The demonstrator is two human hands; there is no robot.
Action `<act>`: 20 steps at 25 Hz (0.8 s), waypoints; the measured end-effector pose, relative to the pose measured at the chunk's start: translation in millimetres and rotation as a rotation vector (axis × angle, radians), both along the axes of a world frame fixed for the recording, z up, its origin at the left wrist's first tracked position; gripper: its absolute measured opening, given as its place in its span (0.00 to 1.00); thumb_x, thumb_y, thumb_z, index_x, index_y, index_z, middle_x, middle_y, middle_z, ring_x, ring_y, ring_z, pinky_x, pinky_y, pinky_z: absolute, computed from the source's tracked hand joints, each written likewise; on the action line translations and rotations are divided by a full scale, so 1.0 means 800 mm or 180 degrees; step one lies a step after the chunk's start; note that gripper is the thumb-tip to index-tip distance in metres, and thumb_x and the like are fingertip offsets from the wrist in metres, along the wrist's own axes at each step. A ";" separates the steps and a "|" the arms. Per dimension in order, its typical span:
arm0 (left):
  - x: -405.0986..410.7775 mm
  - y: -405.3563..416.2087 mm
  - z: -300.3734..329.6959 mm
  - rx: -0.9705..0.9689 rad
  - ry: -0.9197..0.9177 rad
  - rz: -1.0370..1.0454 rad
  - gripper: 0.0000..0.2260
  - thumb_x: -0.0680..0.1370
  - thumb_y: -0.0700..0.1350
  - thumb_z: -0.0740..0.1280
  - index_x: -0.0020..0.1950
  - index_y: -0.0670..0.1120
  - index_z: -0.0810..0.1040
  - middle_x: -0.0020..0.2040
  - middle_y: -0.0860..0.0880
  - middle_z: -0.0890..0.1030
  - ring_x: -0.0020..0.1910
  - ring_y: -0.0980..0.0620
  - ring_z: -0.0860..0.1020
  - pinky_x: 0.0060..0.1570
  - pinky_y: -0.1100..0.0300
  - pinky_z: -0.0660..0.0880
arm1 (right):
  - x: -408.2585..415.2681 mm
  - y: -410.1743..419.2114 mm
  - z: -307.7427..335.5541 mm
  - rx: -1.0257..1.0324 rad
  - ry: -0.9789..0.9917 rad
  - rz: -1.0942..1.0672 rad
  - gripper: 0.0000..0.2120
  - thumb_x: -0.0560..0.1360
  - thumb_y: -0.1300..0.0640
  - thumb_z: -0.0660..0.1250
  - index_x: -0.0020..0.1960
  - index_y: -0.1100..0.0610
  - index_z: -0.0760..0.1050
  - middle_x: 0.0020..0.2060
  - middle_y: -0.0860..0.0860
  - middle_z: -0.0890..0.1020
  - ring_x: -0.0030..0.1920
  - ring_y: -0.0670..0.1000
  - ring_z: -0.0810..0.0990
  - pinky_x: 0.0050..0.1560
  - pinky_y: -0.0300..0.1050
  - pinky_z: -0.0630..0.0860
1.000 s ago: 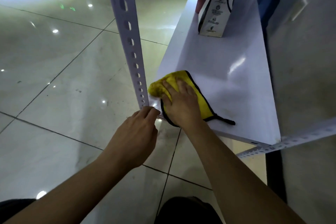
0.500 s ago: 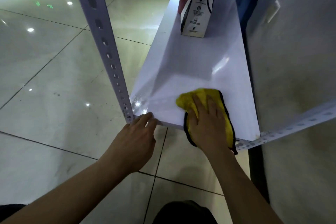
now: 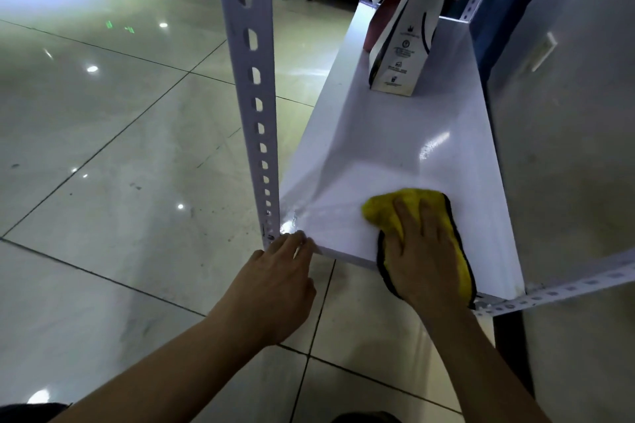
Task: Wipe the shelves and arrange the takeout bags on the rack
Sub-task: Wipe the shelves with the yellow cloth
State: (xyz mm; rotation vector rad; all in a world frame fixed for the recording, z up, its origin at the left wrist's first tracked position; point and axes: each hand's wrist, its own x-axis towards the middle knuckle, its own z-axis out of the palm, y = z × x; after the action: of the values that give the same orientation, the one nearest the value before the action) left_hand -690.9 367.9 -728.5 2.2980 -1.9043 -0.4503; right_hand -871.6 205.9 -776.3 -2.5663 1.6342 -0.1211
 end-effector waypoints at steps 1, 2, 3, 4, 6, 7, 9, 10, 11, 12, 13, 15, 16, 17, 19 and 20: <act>0.000 -0.001 -0.001 -0.0019 -0.0009 -0.0010 0.25 0.83 0.52 0.55 0.79 0.47 0.57 0.78 0.48 0.59 0.75 0.48 0.63 0.69 0.53 0.69 | 0.003 -0.009 -0.001 -0.0065 0.0005 0.0107 0.26 0.84 0.46 0.47 0.82 0.47 0.53 0.81 0.55 0.55 0.80 0.57 0.53 0.78 0.54 0.51; 0.000 -0.002 -0.002 -0.0031 -0.0004 -0.0012 0.24 0.83 0.51 0.56 0.78 0.46 0.58 0.77 0.48 0.61 0.74 0.48 0.64 0.68 0.53 0.70 | 0.010 -0.023 0.003 -0.0013 -0.0102 0.0060 0.26 0.85 0.46 0.48 0.82 0.47 0.54 0.81 0.55 0.55 0.80 0.57 0.54 0.78 0.53 0.51; -0.001 -0.003 -0.002 -0.0045 0.0012 -0.0001 0.24 0.83 0.51 0.56 0.77 0.46 0.59 0.75 0.48 0.62 0.72 0.49 0.66 0.67 0.54 0.71 | 0.022 -0.039 0.011 0.0122 -0.0308 -0.0078 0.25 0.85 0.47 0.50 0.81 0.47 0.55 0.81 0.57 0.54 0.80 0.58 0.54 0.78 0.53 0.51; -0.002 -0.003 -0.003 -0.0051 0.0035 0.0015 0.23 0.83 0.51 0.56 0.77 0.46 0.60 0.74 0.49 0.63 0.70 0.49 0.67 0.65 0.54 0.72 | 0.033 -0.053 0.018 0.0299 -0.0512 -0.0233 0.25 0.85 0.48 0.52 0.81 0.48 0.56 0.81 0.58 0.54 0.80 0.59 0.54 0.78 0.53 0.50; -0.003 -0.004 -0.001 -0.0042 0.0063 0.0046 0.22 0.83 0.50 0.56 0.75 0.46 0.62 0.73 0.49 0.64 0.68 0.49 0.68 0.64 0.53 0.73 | 0.057 -0.061 0.024 0.0473 -0.0605 -0.0427 0.25 0.85 0.48 0.53 0.81 0.48 0.56 0.81 0.58 0.52 0.80 0.60 0.54 0.78 0.54 0.50; -0.003 -0.005 -0.001 -0.0043 0.0080 0.0055 0.21 0.83 0.49 0.56 0.75 0.46 0.63 0.72 0.49 0.65 0.68 0.49 0.69 0.64 0.53 0.73 | 0.068 -0.051 0.024 0.0453 -0.0569 -0.0364 0.25 0.84 0.48 0.54 0.81 0.47 0.57 0.81 0.58 0.53 0.79 0.60 0.55 0.78 0.54 0.51; 0.000 -0.006 0.001 -0.0056 0.0095 0.0066 0.19 0.82 0.48 0.57 0.73 0.47 0.65 0.71 0.49 0.67 0.67 0.49 0.70 0.63 0.52 0.73 | 0.084 -0.008 0.013 0.0203 -0.0544 0.0065 0.25 0.83 0.48 0.56 0.80 0.47 0.61 0.80 0.58 0.57 0.78 0.61 0.59 0.77 0.54 0.54; 0.001 -0.007 0.001 -0.0055 0.0093 0.0066 0.18 0.82 0.48 0.57 0.73 0.48 0.66 0.70 0.50 0.68 0.67 0.49 0.70 0.63 0.51 0.73 | 0.090 0.013 0.007 0.0135 -0.0533 0.0312 0.25 0.82 0.47 0.57 0.79 0.46 0.62 0.80 0.57 0.59 0.77 0.61 0.60 0.76 0.54 0.56; 0.003 -0.007 0.001 -0.0046 0.0095 0.0067 0.18 0.82 0.48 0.57 0.72 0.48 0.66 0.70 0.50 0.69 0.66 0.49 0.70 0.63 0.51 0.73 | 0.097 0.024 0.002 0.0116 -0.0518 0.0530 0.25 0.82 0.47 0.57 0.79 0.46 0.63 0.79 0.56 0.60 0.77 0.61 0.61 0.76 0.54 0.57; 0.004 -0.007 0.000 -0.0029 0.0106 0.0074 0.18 0.82 0.48 0.57 0.72 0.48 0.66 0.69 0.51 0.69 0.66 0.49 0.70 0.63 0.50 0.73 | 0.107 0.023 0.002 0.0123 -0.0532 0.0667 0.25 0.82 0.47 0.57 0.79 0.46 0.63 0.79 0.56 0.60 0.77 0.60 0.61 0.76 0.54 0.58; 0.003 -0.006 -0.001 -0.0003 0.0127 0.0084 0.18 0.82 0.48 0.57 0.72 0.48 0.66 0.69 0.50 0.69 0.66 0.49 0.71 0.63 0.50 0.73 | 0.120 0.014 0.006 0.0175 -0.0566 0.0699 0.25 0.83 0.47 0.56 0.79 0.46 0.62 0.80 0.55 0.59 0.77 0.59 0.60 0.76 0.53 0.57; 0.001 -0.006 -0.001 0.0032 0.0160 0.0092 0.17 0.83 0.47 0.57 0.72 0.47 0.67 0.69 0.49 0.70 0.64 0.49 0.72 0.62 0.50 0.74 | 0.139 -0.005 0.014 0.0320 -0.0526 0.0603 0.24 0.84 0.47 0.55 0.80 0.45 0.61 0.80 0.55 0.58 0.78 0.58 0.58 0.77 0.52 0.55; 0.001 -0.006 0.000 0.0018 0.0160 0.0086 0.17 0.83 0.47 0.57 0.72 0.47 0.67 0.69 0.49 0.70 0.64 0.49 0.72 0.62 0.51 0.74 | 0.143 -0.005 0.016 0.0316 -0.0517 0.0603 0.24 0.84 0.47 0.55 0.80 0.45 0.61 0.80 0.55 0.58 0.79 0.57 0.57 0.77 0.52 0.55; 0.002 -0.006 0.000 -0.0002 0.0179 0.0081 0.18 0.83 0.47 0.56 0.72 0.47 0.67 0.69 0.49 0.70 0.64 0.49 0.72 0.62 0.51 0.74 | 0.142 0.002 0.017 0.0321 -0.0573 0.0674 0.24 0.84 0.47 0.55 0.79 0.45 0.62 0.80 0.54 0.58 0.79 0.57 0.58 0.77 0.52 0.55; 0.004 -0.007 0.001 -0.0019 0.0242 0.0064 0.18 0.83 0.45 0.56 0.74 0.47 0.67 0.71 0.49 0.69 0.66 0.48 0.71 0.64 0.50 0.73 | 0.127 0.027 0.015 0.0369 -0.0772 0.0937 0.24 0.83 0.47 0.58 0.78 0.46 0.65 0.80 0.54 0.60 0.78 0.57 0.59 0.77 0.52 0.56; 0.004 -0.006 0.001 -0.0032 0.0261 0.0057 0.18 0.83 0.45 0.56 0.74 0.48 0.67 0.71 0.49 0.69 0.66 0.48 0.71 0.64 0.50 0.73 | 0.115 0.035 0.012 0.0366 -0.0847 0.1022 0.24 0.82 0.47 0.60 0.77 0.47 0.67 0.79 0.55 0.61 0.78 0.57 0.60 0.77 0.52 0.57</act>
State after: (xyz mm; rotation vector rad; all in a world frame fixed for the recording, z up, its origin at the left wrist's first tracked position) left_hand -687.6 362.7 -727.6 2.2518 -1.8426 -0.5230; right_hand -779.2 234.1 -766.7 -2.5528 1.0937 -0.3170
